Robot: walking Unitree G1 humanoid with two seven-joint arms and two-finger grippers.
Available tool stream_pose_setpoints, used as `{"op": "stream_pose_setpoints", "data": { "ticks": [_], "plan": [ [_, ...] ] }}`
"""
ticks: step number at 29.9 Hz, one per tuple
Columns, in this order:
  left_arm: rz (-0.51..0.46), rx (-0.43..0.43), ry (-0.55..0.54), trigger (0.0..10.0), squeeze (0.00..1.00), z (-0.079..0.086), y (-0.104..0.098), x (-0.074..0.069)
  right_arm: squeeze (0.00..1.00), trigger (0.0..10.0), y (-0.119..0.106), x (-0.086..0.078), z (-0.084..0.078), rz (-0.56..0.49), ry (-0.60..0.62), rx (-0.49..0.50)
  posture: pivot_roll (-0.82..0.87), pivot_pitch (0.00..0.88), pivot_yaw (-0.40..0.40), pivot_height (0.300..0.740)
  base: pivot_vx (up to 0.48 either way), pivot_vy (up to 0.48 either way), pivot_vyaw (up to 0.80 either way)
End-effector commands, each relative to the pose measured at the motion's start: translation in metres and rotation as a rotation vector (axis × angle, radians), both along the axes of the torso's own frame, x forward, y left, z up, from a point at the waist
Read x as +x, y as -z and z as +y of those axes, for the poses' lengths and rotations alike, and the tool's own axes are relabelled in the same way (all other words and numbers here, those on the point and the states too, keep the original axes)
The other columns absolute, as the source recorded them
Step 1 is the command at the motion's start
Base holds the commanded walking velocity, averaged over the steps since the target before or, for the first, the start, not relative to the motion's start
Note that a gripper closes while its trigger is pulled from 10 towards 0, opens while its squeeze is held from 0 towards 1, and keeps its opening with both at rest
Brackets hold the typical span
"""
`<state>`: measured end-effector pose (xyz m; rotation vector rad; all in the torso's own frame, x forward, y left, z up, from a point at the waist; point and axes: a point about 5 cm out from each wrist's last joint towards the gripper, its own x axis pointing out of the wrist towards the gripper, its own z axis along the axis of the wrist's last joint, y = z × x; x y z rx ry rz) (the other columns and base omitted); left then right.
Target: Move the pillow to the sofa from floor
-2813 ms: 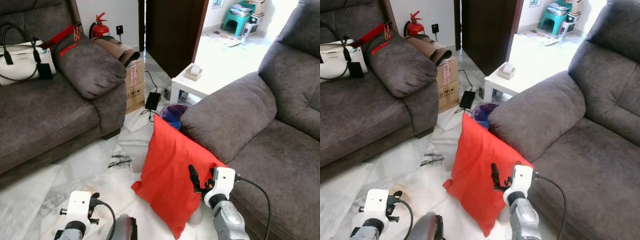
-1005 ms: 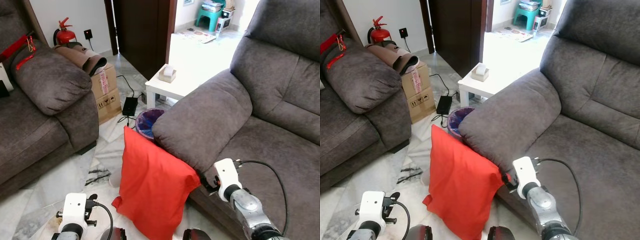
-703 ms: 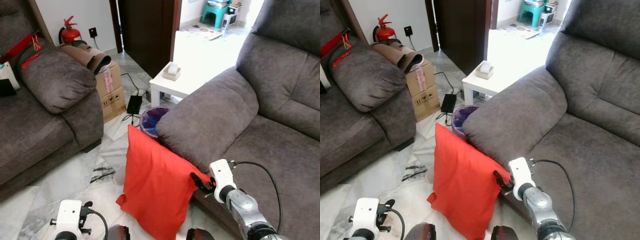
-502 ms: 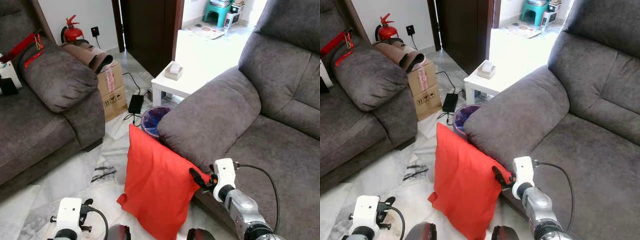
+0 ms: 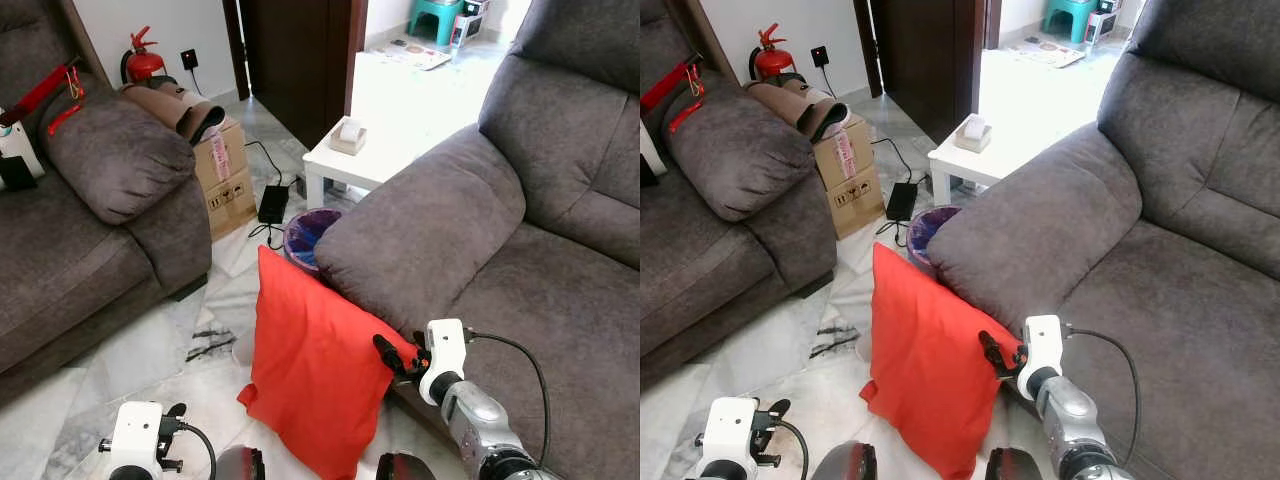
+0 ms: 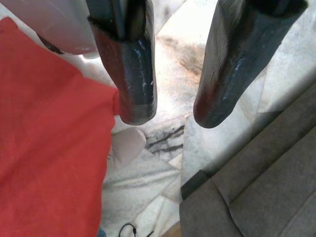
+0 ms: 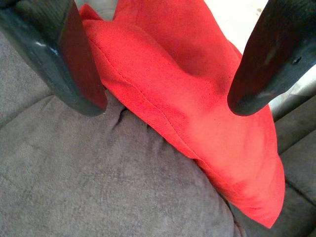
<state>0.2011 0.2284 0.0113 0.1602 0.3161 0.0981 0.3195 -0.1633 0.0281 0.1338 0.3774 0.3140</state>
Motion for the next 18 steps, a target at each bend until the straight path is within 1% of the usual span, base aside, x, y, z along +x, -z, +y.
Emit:
{"op": "stream_pose_setpoints", "data": {
  "ticks": [1,2,3,4,5,7,11,15,16,18],
  "plan": [
    [0.011,-0.009,0.001,10.0,0.0,-0.001,0.0,-0.003,1.0,10.0,-0.001,0.001,-0.001,-0.01,0.036,0.005,0.22,0.175,0.031,0.618,0.0,0.0,0.0],
    [0.009,-0.01,0.005,10.0,0.0,-0.002,-0.001,-0.003,1.0,10.0,-0.001,0.001,-0.001,-0.014,0.049,-0.001,0.22,0.176,0.032,0.618,0.0,0.0,0.0],
    [0.007,-0.01,0.009,10.0,0.0,-0.003,-0.002,-0.003,0.95,10.0,-0.001,0.002,-0.002,-0.017,0.063,-0.012,0.22,0.179,0.032,0.618,0.0,0.0,0.0],
    [0.005,-0.01,0.011,10.0,0.0,-0.003,-0.003,-0.003,0.28,10.0,-0.001,0.001,-0.003,-0.019,0.066,-0.023,0.23,0.179,0.033,0.618,0.0,0.0,0.0],
    [0.004,-0.01,0.013,10.0,0.0,-0.004,-0.004,-0.004,0.02,10.0,-0.001,0.001,-0.003,-0.02,0.067,-0.028,0.23,0.183,0.034,0.618,0.0,0.0,0.0],
    [0.001,-0.01,0.017,10.0,0.0,-0.004,-0.005,-0.005,0.0,10.0,0.0,0.0,-0.003,-0.018,0.079,-0.025,0.24,0.188,0.037,0.618,0.0,0.0,0.0],
    [0.006,-0.008,0.029,10.0,0.0,-0.004,-0.006,-0.009,0.0,10.0,0.003,-0.001,-0.002,-0.006,0.111,-0.001,0.25,0.201,0.044,0.618,0.0,0.0,0.0],
    [0.015,-0.005,0.028,10.0,0.0,-0.003,-0.008,-0.015,0.0,10.0,0.006,-0.004,0.005,0.006,0.09,0.037,0.25,0.217,0.05,0.618,0.0,0.0,0.0],
    [0.023,-0.005,0.027,10.0,0.0,-0.003,-0.007,-0.018,0.0,10.0,0.007,-0.005,0.01,0.01,0.072,0.068,0.26,0.221,0.052,0.618,0.0,0.0,0.0],
    [0.027,-0.005,0.027,10.0,0.0,-0.004,-0.007,-0.021,0.0,10.0,0.008,-0.006,0.011,0.011,0.066,0.078,0.26,0.222,0.052,0.618,0.0,0.0,0.0]
  ]
}}
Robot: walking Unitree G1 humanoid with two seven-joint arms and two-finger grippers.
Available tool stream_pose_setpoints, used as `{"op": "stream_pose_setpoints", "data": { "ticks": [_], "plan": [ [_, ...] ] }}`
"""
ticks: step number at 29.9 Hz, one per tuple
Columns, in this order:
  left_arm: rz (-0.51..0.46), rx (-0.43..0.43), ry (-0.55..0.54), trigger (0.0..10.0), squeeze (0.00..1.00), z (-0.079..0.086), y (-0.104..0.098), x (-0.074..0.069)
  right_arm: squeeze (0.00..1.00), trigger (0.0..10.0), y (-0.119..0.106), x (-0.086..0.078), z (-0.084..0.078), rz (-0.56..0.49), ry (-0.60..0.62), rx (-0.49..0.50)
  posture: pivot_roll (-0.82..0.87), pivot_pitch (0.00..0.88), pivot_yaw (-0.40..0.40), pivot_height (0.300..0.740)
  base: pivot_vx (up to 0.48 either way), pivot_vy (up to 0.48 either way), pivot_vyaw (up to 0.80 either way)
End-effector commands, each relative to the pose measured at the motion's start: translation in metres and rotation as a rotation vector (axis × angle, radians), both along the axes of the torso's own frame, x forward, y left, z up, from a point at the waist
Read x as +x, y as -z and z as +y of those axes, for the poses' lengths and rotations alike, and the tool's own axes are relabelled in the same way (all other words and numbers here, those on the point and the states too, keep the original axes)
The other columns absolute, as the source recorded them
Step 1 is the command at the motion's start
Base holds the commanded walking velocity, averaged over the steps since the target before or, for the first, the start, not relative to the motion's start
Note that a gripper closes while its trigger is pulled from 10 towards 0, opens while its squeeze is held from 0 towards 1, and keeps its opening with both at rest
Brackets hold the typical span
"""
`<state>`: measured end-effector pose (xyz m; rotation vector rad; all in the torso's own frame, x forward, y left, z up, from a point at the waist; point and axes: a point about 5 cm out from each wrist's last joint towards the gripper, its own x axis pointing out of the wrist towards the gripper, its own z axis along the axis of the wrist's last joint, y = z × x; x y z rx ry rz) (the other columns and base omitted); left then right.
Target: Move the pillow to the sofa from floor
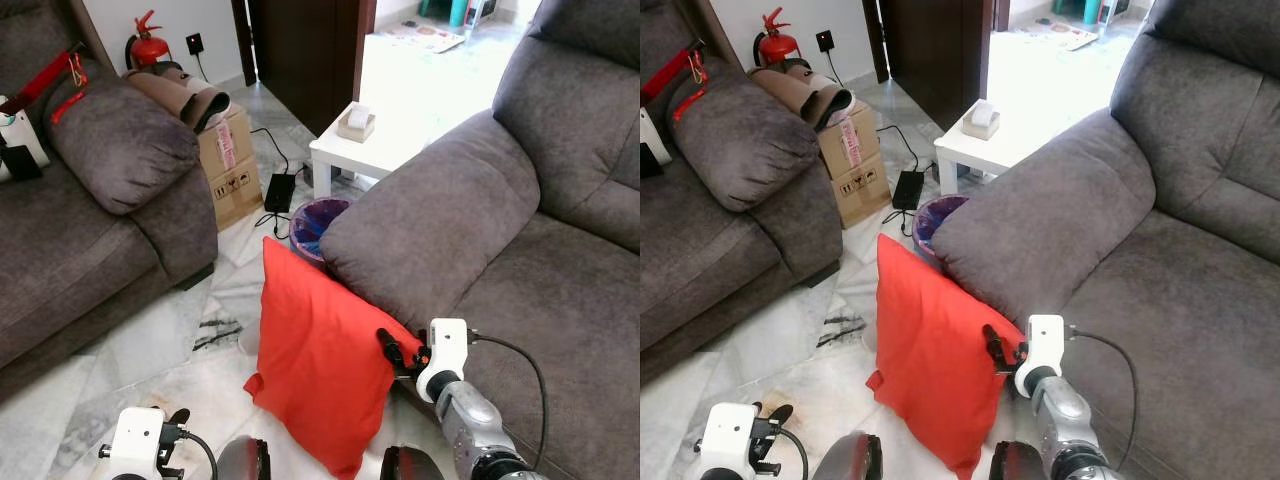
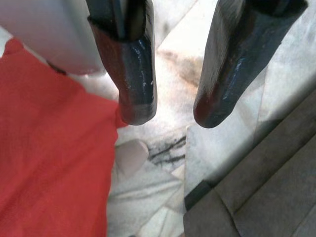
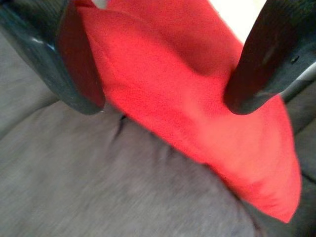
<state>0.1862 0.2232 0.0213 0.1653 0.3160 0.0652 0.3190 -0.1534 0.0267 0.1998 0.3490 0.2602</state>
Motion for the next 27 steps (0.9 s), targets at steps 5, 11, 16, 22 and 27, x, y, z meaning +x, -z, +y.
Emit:
{"op": "stream_pose_setpoints", "data": {
  "ticks": [5,11,16,22,27],
  "plan": [
    [0.051,-0.011,-0.013,10.0,0.0,0.0,0.007,-0.018,0.0,10.0,0.014,-0.013,0.005,0.047,-0.013,0.02,0.28,0.221,0.058,0.618,0.0,0.0,0.0],
    [0.054,-0.005,-0.015,10.0,0.0,0.002,0.0,-0.023,0.0,10.0,0.015,-0.015,0.021,0.036,-0.032,0.066,0.31,0.233,0.072,0.618,0.0,0.0,0.0],
    [0.049,0.0,-0.017,10.0,0.0,0.002,-0.004,-0.027,0.0,10.0,0.013,-0.013,0.031,0.019,-0.033,0.092,0.32,0.246,0.077,0.618,0.0,0.0,0.0],
    [0.034,0.006,-0.028,10.0,0.0,0.0,-0.013,-0.033,0.0,10.0,0.004,-0.006,0.046,-0.012,-0.028,0.131,0.35,0.27,0.081,0.618,0.0,0.0,0.0],
    [0.036,0.01,-0.032,10.0,0.0,-0.001,-0.016,-0.039,0.0,10.0,0.004,-0.005,0.049,0.002,-0.014,0.114,0.37,0.28,0.077,0.618,0.0,0.0,0.0]
  ]
}}
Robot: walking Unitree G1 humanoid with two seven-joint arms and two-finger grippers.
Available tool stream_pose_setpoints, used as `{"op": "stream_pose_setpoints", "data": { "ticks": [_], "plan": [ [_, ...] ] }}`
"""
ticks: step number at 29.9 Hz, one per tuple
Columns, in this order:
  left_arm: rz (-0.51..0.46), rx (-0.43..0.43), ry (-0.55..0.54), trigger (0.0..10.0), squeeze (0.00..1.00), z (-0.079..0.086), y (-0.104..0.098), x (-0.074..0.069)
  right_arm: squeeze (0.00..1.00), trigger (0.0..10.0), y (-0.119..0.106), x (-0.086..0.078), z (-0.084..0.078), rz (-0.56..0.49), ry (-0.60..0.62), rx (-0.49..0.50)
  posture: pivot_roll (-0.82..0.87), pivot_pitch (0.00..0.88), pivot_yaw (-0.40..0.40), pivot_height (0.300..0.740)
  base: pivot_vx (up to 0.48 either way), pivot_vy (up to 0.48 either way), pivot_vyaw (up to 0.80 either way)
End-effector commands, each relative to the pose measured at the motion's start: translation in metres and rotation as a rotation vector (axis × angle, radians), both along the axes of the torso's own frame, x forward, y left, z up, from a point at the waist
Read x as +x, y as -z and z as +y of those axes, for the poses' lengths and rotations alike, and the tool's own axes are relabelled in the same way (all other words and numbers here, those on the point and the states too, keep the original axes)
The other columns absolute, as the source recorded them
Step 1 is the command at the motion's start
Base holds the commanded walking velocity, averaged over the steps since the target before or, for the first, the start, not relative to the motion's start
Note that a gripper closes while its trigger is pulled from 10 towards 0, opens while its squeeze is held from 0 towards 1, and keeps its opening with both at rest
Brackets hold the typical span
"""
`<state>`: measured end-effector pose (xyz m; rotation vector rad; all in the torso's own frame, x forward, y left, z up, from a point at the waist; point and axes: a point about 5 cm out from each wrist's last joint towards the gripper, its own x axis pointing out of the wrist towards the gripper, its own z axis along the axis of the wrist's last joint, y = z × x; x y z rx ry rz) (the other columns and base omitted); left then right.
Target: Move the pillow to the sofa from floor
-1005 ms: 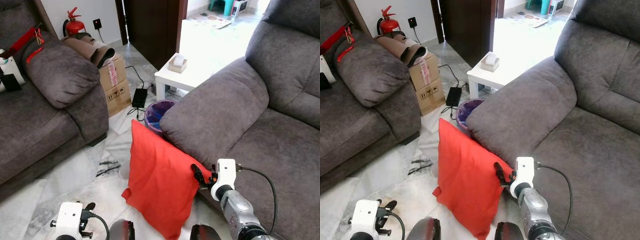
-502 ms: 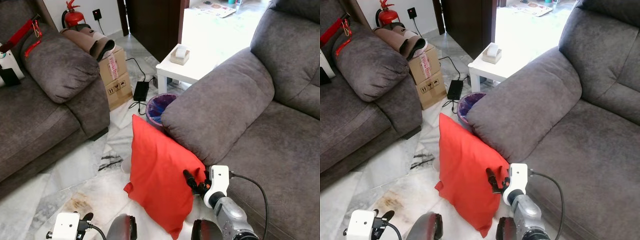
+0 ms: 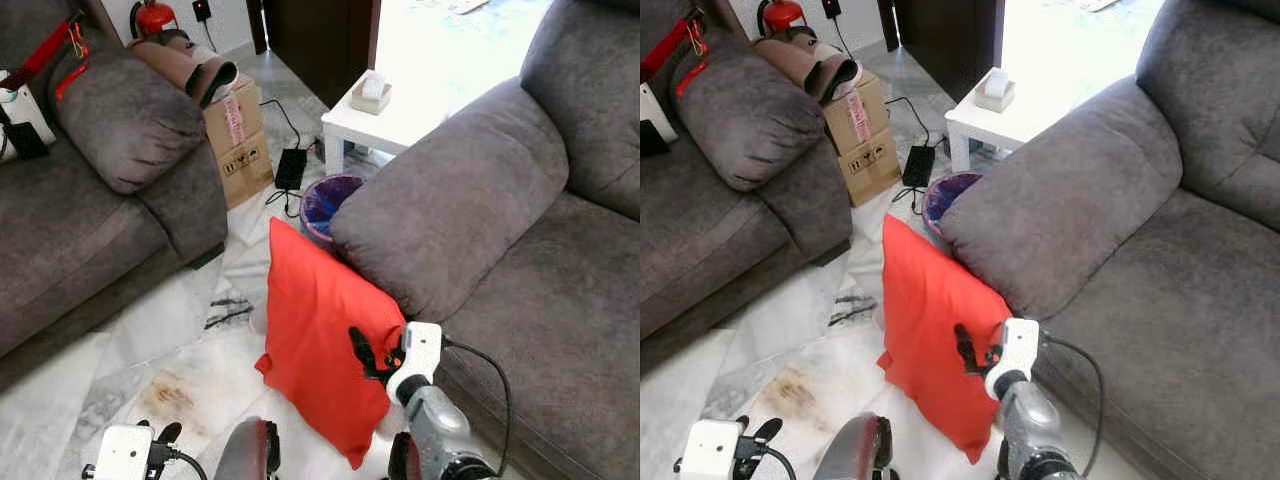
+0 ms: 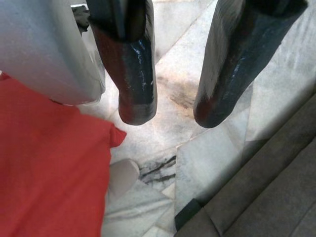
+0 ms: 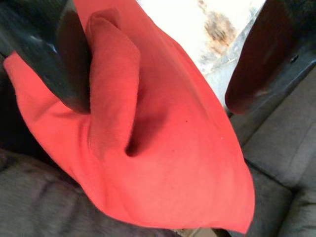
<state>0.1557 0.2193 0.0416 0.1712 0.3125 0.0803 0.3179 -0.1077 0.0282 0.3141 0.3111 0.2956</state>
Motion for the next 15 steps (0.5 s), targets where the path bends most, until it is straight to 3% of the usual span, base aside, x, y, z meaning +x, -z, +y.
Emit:
{"op": "stream_pose_setpoints", "data": {
  "ticks": [1,10,15],
  "plan": [
    [0.04,0.002,-0.022,10.0,0.0,0.003,0.004,-0.009,0.0,0.0,0.005,-0.004,0.003,0.03,0.004,-0.012,0.37,0.282,0.074,0.618,0.0,0.0,0.0],
    [0.045,0.006,-0.035,10.0,0.0,0.003,0.0,-0.013,0.0,0.0,0.004,-0.003,-0.002,0.018,0.043,-0.021,0.36,0.313,0.061,0.618,0.0,0.0,0.0],
    [0.049,-0.004,-0.035,10.0,0.0,-0.005,-0.001,-0.016,0.0,0.0,0.009,-0.007,-0.016,0.028,0.072,-0.034,0.35,0.334,0.053,0.618,0.0,0.0,0.0]
  ]
}}
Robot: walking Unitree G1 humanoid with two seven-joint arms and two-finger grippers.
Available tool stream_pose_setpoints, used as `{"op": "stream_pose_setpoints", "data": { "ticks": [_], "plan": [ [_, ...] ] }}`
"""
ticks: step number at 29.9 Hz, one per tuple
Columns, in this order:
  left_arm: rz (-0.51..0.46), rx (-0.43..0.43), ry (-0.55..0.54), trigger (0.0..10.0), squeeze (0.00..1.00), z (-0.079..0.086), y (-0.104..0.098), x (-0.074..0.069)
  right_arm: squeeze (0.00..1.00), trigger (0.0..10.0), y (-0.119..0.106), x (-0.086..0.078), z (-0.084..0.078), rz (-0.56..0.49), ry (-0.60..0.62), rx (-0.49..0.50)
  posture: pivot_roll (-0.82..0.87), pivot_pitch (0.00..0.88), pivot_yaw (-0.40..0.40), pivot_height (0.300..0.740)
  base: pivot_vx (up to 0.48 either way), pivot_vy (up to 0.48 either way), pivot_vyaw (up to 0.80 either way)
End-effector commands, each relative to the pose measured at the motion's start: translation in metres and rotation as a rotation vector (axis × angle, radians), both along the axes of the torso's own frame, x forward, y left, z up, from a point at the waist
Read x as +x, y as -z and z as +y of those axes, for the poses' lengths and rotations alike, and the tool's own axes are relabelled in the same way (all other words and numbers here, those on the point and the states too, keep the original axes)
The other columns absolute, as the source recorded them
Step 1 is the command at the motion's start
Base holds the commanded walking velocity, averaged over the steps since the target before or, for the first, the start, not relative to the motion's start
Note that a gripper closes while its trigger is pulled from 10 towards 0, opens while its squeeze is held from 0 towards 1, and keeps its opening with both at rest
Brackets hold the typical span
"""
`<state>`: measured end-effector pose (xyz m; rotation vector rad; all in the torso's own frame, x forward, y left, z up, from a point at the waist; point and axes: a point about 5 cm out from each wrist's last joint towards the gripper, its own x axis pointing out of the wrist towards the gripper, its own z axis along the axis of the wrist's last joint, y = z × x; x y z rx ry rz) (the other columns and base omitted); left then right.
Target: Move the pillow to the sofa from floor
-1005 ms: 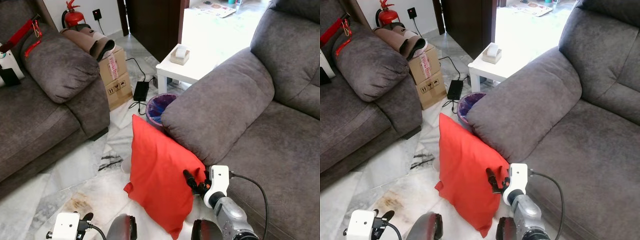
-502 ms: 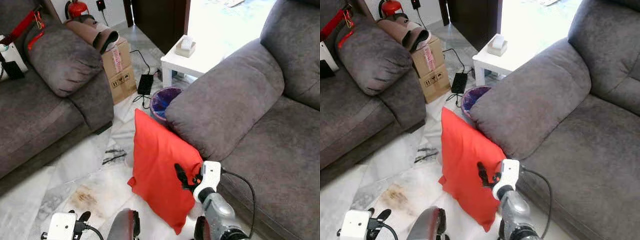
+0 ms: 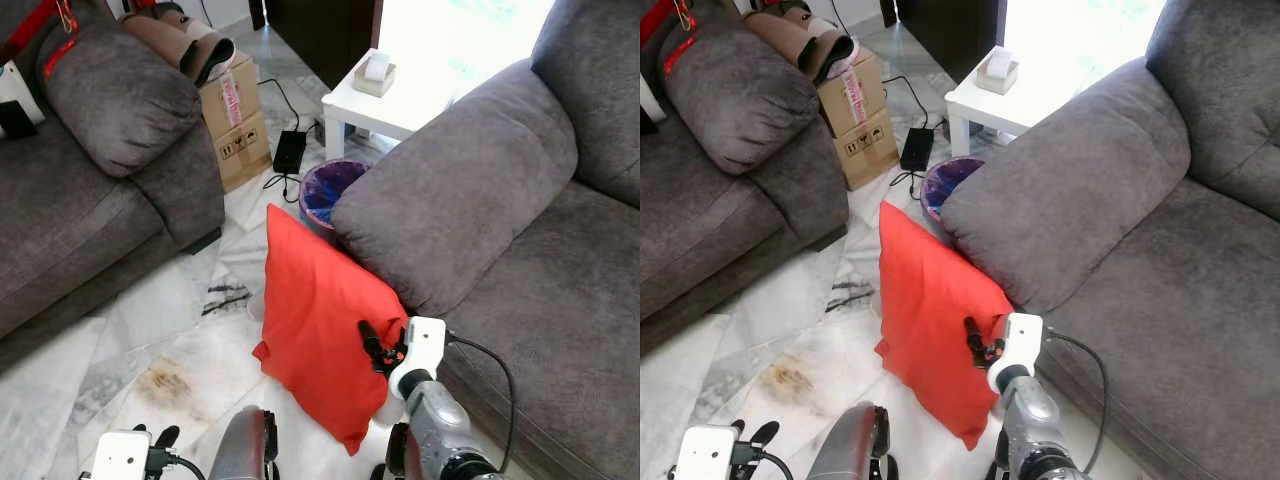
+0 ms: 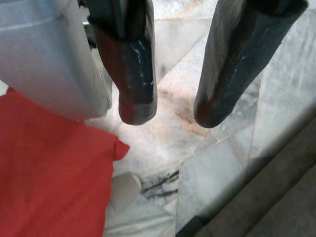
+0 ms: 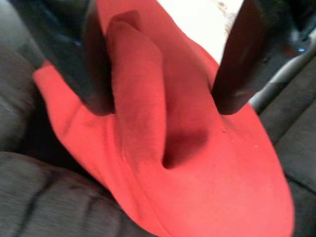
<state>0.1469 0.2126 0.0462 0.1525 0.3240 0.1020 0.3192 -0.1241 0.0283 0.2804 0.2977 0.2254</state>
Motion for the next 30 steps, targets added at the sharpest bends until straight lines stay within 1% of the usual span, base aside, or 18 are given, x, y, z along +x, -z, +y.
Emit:
{"op": "stream_pose_setpoints", "data": {
  "ticks": [1,6,10,14,16,19,23,25,30],
  "plan": [
    [0.039,0.009,-0.01,10.0,0.0,0.001,0.003,-0.007,0.0,0.0,0.01,-0.008,-0.003,0.036,0.022,0.025,0.35,0.338,0.052,0.618,0.0,0.0,0.0],
    [0.045,0.002,-0.027,10.0,0.0,0.003,0.003,-0.01,0.0,0.0,0.011,-0.01,-0.005,0.034,0.029,0.057,0.35,0.34,0.052,0.618,0.0,0.0,0.0],
    [0.051,0.002,-0.036,10.0,0.0,0.004,0.003,-0.013,0.0,0.0,0.012,-0.011,-0.004,0.036,0.041,0.087,0.35,0.343,0.052,0.618,0.0,0.0,0.0],
    [0.048,0.001,-0.045,10.0,0.0,0.005,0.003,-0.013,0.0,0.0,0.012,-0.011,-0.002,0.035,0.035,0.104,0.35,0.342,0.052,0.618,0.0,0.0,0.0],
    [0.049,0.001,-0.043,10.0,0.0,0.005,0.003,-0.012,0.0,0.0,0.012,-0.012,0.006,0.043,0.005,0.162,0.34,0.338,0.051,0.618,0.0,0.0,0.0],
    [0.047,0.0,-0.047,10.0,0.0,0.006,0.003,-0.01,0.0,0.0,0.012,-0.013,0.011,0.043,-0.024,0.162,0.34,0.334,0.049,0.618,0.0,0.0,0.0],
    [0.042,0.0,-0.049,10.0,0.0,0.007,0.003,-0.006,0.0,0.0,0.014,-0.013,0.012,0.058,-0.02,0.173,0.34,0.325,0.045,0.618,0.0,0.0,0.0],
    [0.034,-0.002,-0.056,10.0,0.0,0.008,0.003,-0.004,0.0,0.0,0.015,-0.016,0.016,0.061,-0.03,0.201,0.33,0.318,0.044,0.618,0.0,0.0,0.0],
    [0.028,-0.001,-0.056,10.0,0.0,0.009,0.003,0.0,0.0,0.0,0.017,-0.019,0.02,0.067,-0.036,0.206,0.33,0.307,0.041,0.618,0.0,0.0,0.0]
  ]
}}
